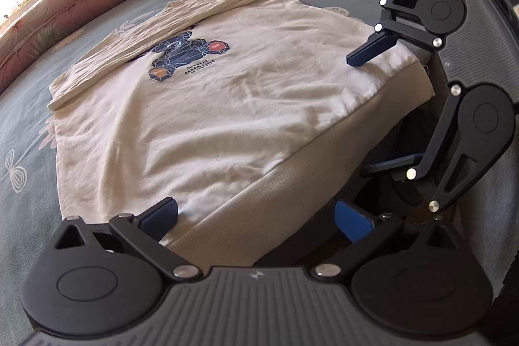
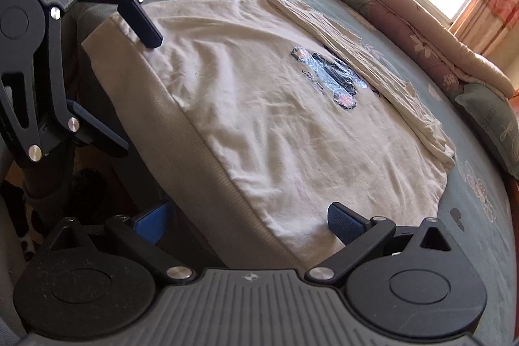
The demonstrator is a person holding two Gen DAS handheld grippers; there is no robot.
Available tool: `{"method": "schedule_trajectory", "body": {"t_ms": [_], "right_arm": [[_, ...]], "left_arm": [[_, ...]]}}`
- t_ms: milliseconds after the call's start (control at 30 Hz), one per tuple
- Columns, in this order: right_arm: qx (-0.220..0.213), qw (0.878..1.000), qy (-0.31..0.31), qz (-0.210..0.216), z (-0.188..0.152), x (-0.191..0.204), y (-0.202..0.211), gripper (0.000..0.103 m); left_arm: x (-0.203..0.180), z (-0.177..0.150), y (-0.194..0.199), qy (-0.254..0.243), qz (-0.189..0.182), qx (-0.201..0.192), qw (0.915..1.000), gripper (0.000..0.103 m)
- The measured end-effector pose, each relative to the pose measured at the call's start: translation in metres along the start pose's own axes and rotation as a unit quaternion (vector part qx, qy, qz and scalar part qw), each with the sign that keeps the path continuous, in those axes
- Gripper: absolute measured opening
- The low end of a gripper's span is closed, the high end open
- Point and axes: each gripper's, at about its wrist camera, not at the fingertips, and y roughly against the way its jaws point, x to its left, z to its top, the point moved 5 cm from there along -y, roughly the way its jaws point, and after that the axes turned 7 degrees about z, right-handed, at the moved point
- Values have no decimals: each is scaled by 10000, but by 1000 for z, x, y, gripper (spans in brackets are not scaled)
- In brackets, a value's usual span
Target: Fold clothes
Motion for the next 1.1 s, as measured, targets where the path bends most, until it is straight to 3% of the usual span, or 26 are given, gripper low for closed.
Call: {"method": "schedule_trajectory", "body": {"t_ms": [300, 533, 633, 733, 800, 967, 1100], "right_arm": [[-47, 9944, 608, -857, 3, 4, -9, 103], [-111, 9949, 636, -774, 4, 4, 8, 103], [-97, 9975, 480, -512, 1, 6, 11, 103], [-30, 9998, 46, -166, -4, 1, 12, 103], [140, 9981, -562, 185, -11, -10, 9, 103], [93, 9816, -1820, 575, -29, -41, 25, 103], [-117, 9683, -2417, 620, -32, -59, 42, 103]], "left_arm": [[-5, 7, 1, -213, 78, -122, 9997, 102], [-14, 11, -3, -386, 62, -159, 9991, 102], [-14, 13, -3, -329, 21, -169, 9993, 102], [-5, 9, -9, 36, -101, 38, 9999, 102], [2, 4, -7, 182, -63, 54, 9998, 102], [14, -1, 3, 405, -122, 110, 9990, 102], [23, 9, 16, 601, -256, -119, 9978, 102]]}}
